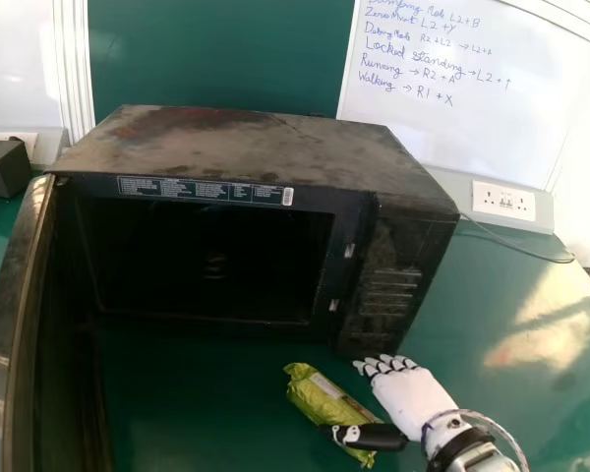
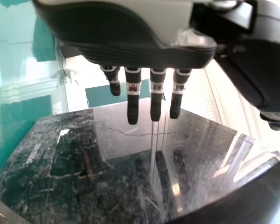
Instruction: Put biscuit inside oven
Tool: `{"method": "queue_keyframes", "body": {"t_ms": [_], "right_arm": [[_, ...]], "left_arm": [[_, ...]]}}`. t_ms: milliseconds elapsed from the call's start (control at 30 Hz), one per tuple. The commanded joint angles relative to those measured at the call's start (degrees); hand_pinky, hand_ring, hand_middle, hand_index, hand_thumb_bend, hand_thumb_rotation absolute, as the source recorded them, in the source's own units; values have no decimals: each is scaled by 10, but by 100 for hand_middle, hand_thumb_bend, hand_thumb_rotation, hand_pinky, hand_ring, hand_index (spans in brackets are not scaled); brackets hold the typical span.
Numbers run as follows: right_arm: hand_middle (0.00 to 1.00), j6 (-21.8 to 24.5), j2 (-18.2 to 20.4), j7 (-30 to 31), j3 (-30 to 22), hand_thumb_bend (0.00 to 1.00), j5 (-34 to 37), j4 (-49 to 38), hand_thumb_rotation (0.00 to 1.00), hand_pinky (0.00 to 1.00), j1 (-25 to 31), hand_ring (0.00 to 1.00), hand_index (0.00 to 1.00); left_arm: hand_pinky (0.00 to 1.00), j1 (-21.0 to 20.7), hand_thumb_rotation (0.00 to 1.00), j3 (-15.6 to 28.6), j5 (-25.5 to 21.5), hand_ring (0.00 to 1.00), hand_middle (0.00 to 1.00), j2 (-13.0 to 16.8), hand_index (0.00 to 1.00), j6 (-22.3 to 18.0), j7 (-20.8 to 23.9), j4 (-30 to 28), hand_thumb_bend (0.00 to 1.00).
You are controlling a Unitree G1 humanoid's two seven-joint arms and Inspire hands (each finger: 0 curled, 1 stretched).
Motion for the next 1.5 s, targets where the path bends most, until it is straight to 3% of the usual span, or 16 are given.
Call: {"method": "queue_keyframes", "body": {"t_ms": [0, 200, 467, 667, 833, 1467], "right_arm": [[100, 3, 5, -8, 4, 100, 0, 1, 88, 100, 6, 100, 100], [100, 9, 10, -8, 9, 100, 0, 6, 81, 100, 7, 100, 100], [100, 11, 11, -19, 16, 100, -2, 14, 99, 100, 7, 100, 100], [100, 8, 9, -23, 20, 100, 2, 20, 100, 100, 5, 100, 100], [100, 9, 8, -18, 26, 100, 1, 25, 100, 100, 0, 100, 100], [100, 18, 17, -31, 66, 100, 3, 96, 100, 100, -23, 100, 100]], "left_arm": [[79, 8, 81, -6, 6, 82, 89, 2, 89, -5, 9, 5, 99], [81, 12, 79, -7, 21, 82, 90, 7, 90, -12, 22, 7, 98], [80, 0, 78, -23, -1, 82, 90, 9, 89, -37, 26, 31, 97], [80, 16, 79, -53, -62, 83, 90, 23, 89, -6, 26, 26, 97], [80, 22, 80, -59, -82, 83, 90, 26, 89, 9, 28, 17, 97], [80, 23, 74, -59, -73, 83, 90, 8, 90, 17, 61, 5, 94]]}}
